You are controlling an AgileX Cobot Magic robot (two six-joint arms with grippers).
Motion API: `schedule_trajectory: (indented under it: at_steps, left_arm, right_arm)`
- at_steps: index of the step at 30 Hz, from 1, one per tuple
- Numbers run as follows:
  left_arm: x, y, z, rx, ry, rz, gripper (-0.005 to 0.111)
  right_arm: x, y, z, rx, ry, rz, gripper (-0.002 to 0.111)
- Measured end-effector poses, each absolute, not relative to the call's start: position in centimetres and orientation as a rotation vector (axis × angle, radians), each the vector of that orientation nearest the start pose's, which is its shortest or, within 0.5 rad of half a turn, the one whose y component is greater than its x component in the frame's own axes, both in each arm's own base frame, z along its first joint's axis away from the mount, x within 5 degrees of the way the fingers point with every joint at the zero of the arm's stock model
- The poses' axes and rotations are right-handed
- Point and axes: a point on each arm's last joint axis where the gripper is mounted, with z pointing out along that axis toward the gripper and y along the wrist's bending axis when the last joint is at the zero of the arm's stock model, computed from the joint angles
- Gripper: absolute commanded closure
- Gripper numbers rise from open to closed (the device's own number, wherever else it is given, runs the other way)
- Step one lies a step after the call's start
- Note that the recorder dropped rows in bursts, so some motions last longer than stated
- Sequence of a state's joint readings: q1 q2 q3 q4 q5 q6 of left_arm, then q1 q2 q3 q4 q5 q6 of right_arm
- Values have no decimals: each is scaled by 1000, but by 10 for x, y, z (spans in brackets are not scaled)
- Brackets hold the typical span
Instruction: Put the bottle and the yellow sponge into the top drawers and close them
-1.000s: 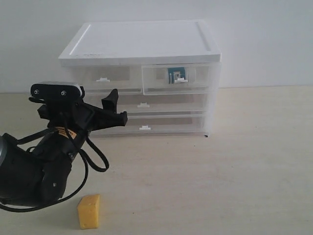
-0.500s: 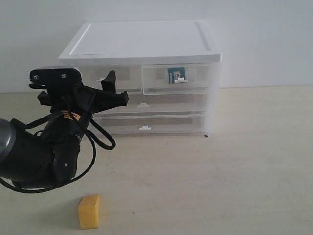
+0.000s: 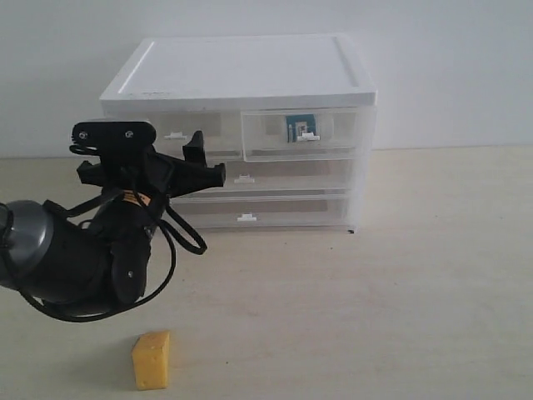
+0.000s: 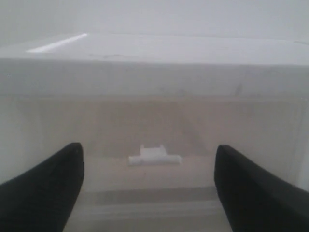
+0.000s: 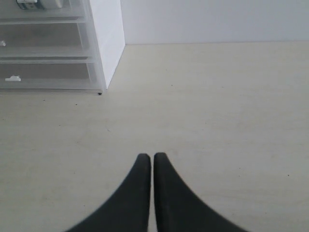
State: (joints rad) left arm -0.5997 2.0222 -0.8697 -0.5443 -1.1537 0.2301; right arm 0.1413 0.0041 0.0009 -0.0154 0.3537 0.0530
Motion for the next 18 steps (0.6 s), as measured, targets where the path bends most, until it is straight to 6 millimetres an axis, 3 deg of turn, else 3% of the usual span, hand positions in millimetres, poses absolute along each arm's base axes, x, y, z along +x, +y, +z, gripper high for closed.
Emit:
schedule_trajectory:
  at_steps: [5, 18]
  left_arm:
    - [338, -178, 145, 65, 1535, -78, 39]
    - [341, -179, 149, 54, 1509, -81, 44]
  right_arm:
    - [53, 7, 181, -91, 1842, 121, 108]
    - [53, 7, 181, -91, 1842, 121, 108]
